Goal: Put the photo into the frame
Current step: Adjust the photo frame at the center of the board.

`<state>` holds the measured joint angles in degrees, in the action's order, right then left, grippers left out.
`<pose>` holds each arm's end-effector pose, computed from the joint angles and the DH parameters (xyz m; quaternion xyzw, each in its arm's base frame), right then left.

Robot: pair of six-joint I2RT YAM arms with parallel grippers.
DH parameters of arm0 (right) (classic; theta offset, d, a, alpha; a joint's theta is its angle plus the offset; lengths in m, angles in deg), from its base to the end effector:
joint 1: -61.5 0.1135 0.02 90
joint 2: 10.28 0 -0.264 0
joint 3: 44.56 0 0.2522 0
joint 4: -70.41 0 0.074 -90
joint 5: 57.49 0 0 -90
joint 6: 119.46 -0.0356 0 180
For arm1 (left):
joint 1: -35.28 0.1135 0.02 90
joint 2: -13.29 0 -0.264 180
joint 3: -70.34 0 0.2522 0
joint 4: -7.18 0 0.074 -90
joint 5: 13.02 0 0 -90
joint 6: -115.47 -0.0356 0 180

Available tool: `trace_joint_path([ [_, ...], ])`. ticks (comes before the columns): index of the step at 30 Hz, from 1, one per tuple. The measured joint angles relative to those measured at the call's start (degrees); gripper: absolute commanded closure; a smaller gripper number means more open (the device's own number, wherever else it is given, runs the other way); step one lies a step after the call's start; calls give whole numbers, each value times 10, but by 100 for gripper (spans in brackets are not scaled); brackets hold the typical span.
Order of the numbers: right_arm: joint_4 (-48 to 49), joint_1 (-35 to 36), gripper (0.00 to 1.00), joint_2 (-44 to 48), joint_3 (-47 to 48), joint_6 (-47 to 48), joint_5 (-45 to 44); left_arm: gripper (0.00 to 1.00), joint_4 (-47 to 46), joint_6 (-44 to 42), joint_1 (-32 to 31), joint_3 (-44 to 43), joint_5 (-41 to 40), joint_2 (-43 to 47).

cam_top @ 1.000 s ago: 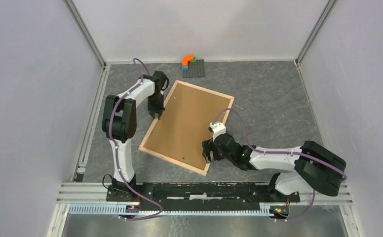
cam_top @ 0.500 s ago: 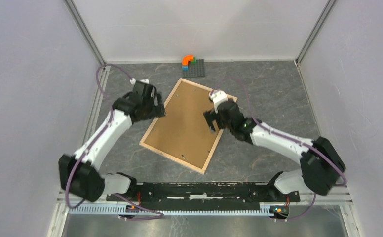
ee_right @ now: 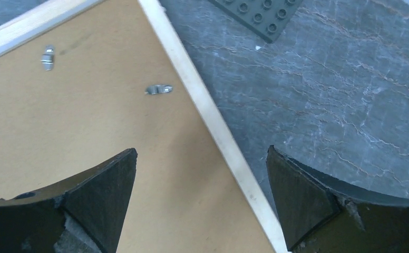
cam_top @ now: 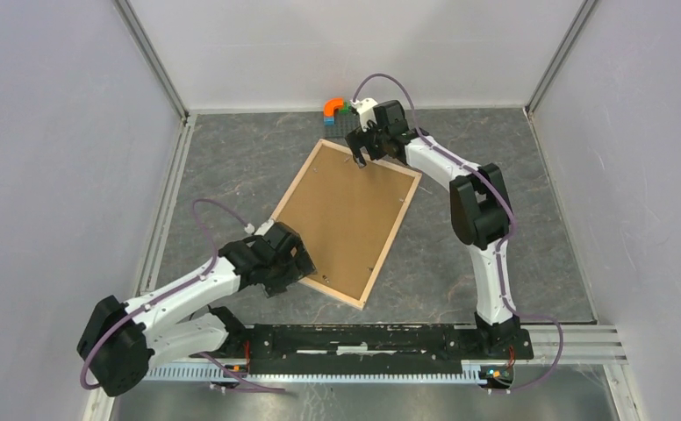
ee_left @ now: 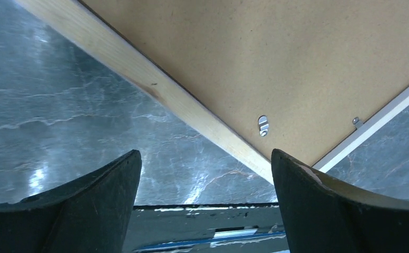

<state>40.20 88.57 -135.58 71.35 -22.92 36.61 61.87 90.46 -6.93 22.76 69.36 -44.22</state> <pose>0.4492 0.2324 0.2180 -0.2760 0.8612 0.1077 0.4129 0.1316 -0.1130 0.1940 -0.2065 0.9514 -0.1380 0.1822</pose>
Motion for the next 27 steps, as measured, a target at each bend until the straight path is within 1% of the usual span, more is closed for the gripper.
trace_joint_path([
  [2,0,-17,2,-22,15,-8,22,11,-24,22,0,8,16,-23],
  [3,0,-26,2,-30,18,-13,30,13,-38,31,0,8,24,-40],
  [6,-1,-47,7,-50,21,-26,46,16,-68,47,0,8,40,-78],
  [9,-9,-62,18,-65,21,-34,47,21,-81,59,2,9,45,-89],
  [11,-14,-64,24,-67,17,-39,49,25,-88,63,10,9,47,-88],
  [13,-10,-63,29,-64,1,-43,51,32,-94,64,26,9,47,-89],
  [16,28,-61,39,-31,-65,-54,49,40,-93,60,51,9,45,-97],
  [19,62,-64,47,23,-153,-58,30,44,-62,28,85,-7,33,-132],
  [21,77,-70,52,74,-227,-68,12,45,-52,4,117,-17,26,-157],
  [24,94,-76,58,153,-335,-87,-23,51,-40,-45,172,-49,34,-194],
  [26,103,-80,64,209,-409,-110,-45,53,-35,-70,195,-71,34,-219],
  [27,110,-80,65,236,-444,-122,-54,54,-31,-89,209,-89,32,-237],
])
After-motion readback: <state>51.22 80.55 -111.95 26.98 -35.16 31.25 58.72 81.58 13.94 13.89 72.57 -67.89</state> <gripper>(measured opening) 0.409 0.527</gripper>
